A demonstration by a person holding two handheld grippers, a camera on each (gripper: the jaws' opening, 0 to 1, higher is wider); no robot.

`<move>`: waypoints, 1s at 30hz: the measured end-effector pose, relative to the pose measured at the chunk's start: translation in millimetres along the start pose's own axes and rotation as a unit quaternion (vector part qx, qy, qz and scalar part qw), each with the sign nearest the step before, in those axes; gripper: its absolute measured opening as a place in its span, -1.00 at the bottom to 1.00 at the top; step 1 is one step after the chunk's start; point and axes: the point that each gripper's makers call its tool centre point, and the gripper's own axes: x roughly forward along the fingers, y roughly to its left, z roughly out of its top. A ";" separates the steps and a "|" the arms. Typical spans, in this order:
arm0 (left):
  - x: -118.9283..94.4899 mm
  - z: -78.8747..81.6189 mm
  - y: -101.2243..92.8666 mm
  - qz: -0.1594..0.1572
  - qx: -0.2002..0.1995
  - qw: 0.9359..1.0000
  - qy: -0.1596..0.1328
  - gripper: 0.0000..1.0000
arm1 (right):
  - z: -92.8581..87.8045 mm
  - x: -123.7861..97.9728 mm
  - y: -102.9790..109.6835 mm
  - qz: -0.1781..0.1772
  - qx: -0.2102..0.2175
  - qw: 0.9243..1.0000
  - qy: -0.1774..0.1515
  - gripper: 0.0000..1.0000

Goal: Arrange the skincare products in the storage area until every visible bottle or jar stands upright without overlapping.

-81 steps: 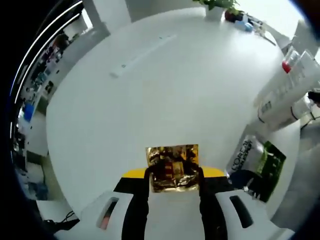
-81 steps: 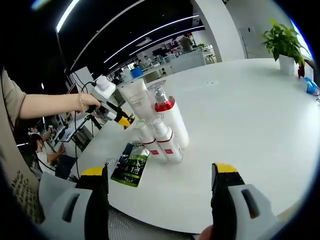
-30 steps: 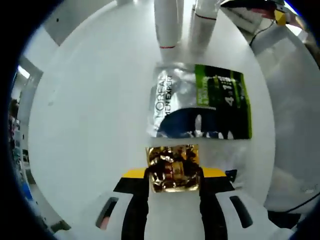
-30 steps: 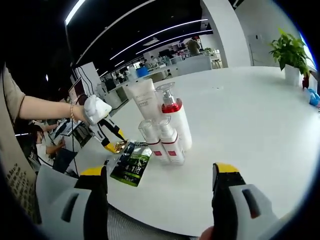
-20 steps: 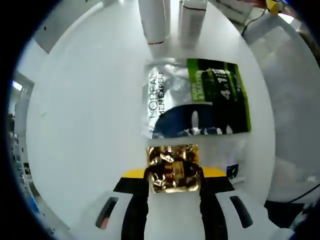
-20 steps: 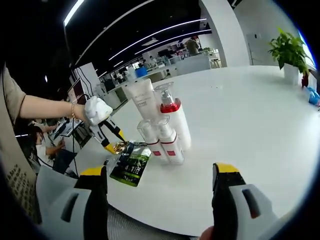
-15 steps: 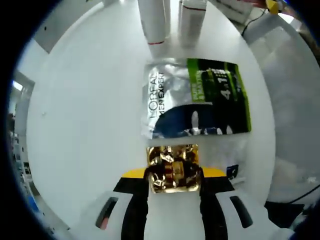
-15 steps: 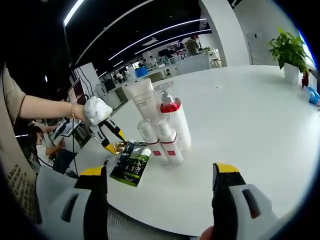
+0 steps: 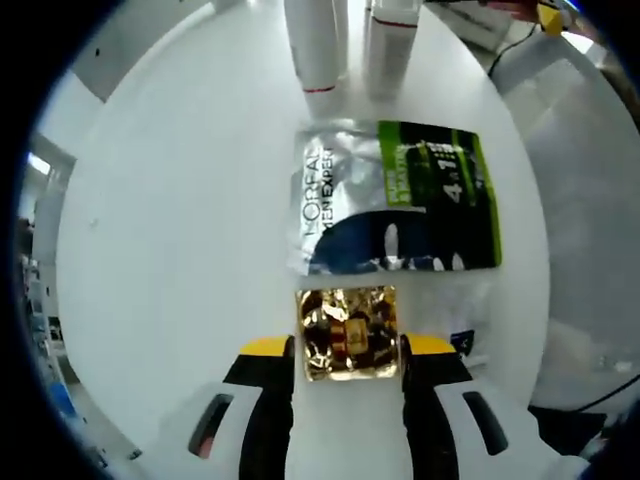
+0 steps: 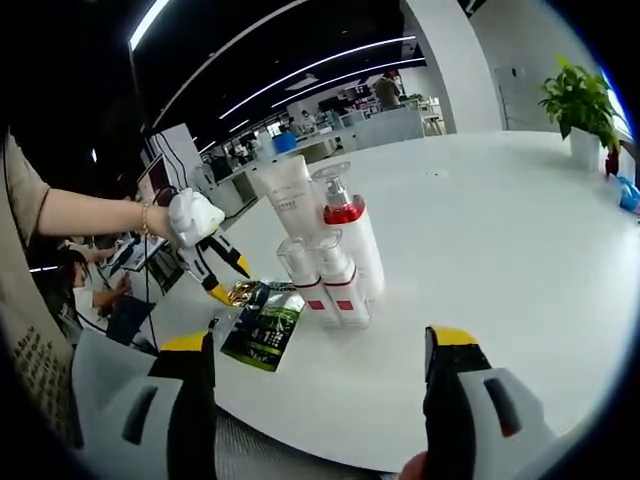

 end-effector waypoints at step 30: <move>-62.8 -1.8 -44.1 0.070 -0.249 0.950 -0.176 0.38 | -1.2 3.5 13.0 0.036 -0.021 0.999 0.004 0.74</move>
